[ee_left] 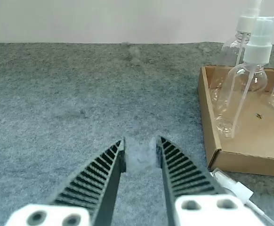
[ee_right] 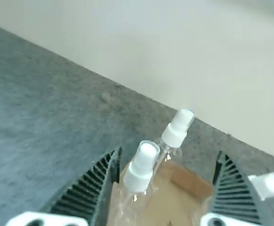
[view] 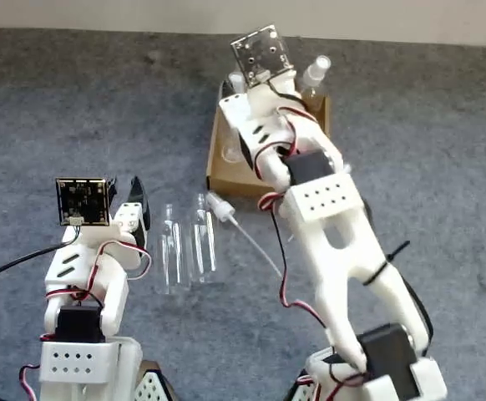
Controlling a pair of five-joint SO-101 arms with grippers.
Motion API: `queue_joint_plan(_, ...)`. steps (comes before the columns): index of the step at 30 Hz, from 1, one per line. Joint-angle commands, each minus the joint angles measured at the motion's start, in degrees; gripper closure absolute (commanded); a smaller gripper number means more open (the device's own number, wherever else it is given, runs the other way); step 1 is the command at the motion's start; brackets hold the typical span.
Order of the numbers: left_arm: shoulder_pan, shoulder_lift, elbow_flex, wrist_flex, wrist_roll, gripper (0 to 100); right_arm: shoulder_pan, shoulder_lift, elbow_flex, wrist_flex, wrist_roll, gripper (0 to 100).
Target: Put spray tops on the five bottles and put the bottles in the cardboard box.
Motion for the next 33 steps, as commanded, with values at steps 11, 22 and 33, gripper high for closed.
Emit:
queue_joint_plan(11,1.0,0.0,-0.1,-1.3,0.2,93,-6.7,-14.5,-3.3,43.3,0.4,74.2)
queue_joint_plan(22,1.0,0.0,-0.1,-1.3,0.2,93,11.0,-8.9,2.5,44.1,-5.2,74.2)
queue_joint_plan(33,1.0,0.0,-0.1,-1.2,0.2,93,13.3,11.3,9.2,31.2,-19.2,74.2)
